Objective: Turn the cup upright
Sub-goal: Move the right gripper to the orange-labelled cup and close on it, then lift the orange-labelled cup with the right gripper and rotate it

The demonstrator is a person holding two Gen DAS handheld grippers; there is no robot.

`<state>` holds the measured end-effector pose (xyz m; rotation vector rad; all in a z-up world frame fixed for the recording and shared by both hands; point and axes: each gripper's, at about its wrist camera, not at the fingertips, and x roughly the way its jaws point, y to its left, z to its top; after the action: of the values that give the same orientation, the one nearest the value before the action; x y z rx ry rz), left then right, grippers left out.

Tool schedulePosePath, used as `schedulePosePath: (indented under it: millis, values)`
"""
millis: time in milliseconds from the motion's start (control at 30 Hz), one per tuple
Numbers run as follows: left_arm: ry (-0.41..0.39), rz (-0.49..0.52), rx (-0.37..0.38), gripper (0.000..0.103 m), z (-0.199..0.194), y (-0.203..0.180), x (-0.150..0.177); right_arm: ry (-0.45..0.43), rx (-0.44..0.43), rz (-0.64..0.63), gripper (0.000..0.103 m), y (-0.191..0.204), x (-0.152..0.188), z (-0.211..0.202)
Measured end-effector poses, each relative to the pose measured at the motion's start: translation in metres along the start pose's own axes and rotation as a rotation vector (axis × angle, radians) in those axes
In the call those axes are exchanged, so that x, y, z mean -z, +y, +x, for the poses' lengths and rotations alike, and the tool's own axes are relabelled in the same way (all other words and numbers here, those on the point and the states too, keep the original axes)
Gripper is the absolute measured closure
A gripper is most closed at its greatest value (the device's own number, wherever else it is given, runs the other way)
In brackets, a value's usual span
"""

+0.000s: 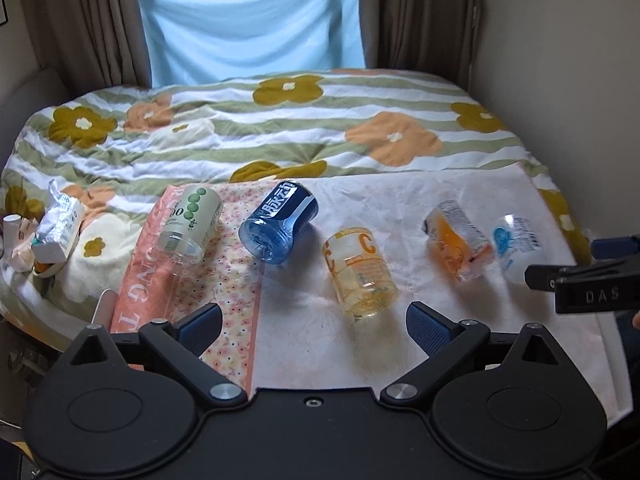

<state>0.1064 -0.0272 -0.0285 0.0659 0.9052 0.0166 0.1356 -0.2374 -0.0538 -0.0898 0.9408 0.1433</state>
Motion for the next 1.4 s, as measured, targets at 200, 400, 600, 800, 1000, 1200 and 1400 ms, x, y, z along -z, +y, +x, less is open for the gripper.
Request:
schedulePosePath:
  millis: [200, 400, 600, 800, 1000, 1200, 1400]
  values:
    - [0.043, -0.042, -0.026, 0.003, 0.033, 0.002, -0.010, 0.049, -0.051, -0.061, 0.000, -0.004, -0.028, 0.050]
    - [0.086, -0.063, -0.033, 0.003, 0.060, 0.000, -0.019, 0.093, -0.078, -0.138, 0.000, 0.000, -0.050, 0.092]
    - [0.114, -0.076, -0.030, 0.003, 0.078, -0.002, -0.025, 0.137, -0.105, -0.174, 0.002, 0.005, -0.062, 0.120]
    - [0.130, -0.079, -0.032, 0.003, 0.084, -0.002, -0.026, 0.174, -0.130, -0.190, 0.013, 0.010, -0.064, 0.139]
    - [0.143, -0.084, -0.033, 0.003, 0.087, 0.002, -0.024, 0.221, -0.140, -0.176, 0.025, 0.009, -0.064, 0.153]
    - [0.148, -0.094, -0.033, 0.003, 0.086, 0.009, -0.019, 0.238, -0.163, -0.134, 0.030, 0.008, -0.065, 0.155]
    - [0.144, -0.100, -0.032, 0.003, 0.082, 0.018, -0.015, 0.238, -0.171, -0.099, 0.031, 0.011, -0.065, 0.149]
